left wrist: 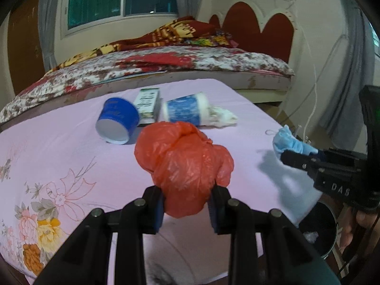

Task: Collect trash
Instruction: 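Carry the red bag and blue mask over the bin and open both tools, then move both tools back from the bin toward the table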

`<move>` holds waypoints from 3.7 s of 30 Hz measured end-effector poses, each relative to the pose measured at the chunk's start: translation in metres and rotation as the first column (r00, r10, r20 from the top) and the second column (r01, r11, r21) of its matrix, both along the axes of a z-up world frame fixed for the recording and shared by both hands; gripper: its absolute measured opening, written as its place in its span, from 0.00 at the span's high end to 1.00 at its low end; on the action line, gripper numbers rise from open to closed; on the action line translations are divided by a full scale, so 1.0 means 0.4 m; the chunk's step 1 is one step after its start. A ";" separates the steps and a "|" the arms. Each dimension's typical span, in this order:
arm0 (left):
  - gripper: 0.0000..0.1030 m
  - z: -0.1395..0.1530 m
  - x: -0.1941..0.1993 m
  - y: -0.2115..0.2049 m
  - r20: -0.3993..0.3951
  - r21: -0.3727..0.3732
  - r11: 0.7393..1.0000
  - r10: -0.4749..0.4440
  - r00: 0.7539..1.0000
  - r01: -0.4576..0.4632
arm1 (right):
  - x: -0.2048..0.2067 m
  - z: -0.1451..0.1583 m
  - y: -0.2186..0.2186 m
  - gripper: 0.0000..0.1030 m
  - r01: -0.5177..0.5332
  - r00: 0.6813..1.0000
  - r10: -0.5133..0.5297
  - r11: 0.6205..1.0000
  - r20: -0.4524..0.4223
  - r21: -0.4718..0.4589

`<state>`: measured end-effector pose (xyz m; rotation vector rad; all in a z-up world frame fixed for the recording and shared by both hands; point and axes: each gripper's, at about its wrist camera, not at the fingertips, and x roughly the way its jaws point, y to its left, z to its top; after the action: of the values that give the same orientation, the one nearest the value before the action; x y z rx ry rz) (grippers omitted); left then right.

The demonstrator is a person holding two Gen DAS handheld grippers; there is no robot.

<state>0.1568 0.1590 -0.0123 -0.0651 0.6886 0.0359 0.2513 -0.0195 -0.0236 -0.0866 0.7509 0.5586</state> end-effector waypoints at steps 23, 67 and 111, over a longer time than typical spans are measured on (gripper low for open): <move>0.70 0.063 -0.047 -0.255 0.056 0.020 0.983 -0.184 0.981 0.183 | -0.149 0.096 -0.326 0.73 0.173 0.981 -0.175 0.984 0.079 0.027; 0.70 -0.166 -0.057 -0.797 -0.173 -0.007 0.794 -0.600 0.781 0.608 | -0.310 -0.212 -0.899 0.73 0.521 0.844 -0.520 0.853 -0.133 -0.029; 0.00 -0.304 -0.041 -0.768 -0.288 0.053 0.856 -0.480 0.829 0.514 | -0.278 -0.416 -0.860 0.00 0.467 0.847 -0.508 0.851 -0.154 -0.238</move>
<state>0.1406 -0.1481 -0.1341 0.2525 0.9550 -0.4250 0.1399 -0.3636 -0.1899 -0.0099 0.9947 -0.0009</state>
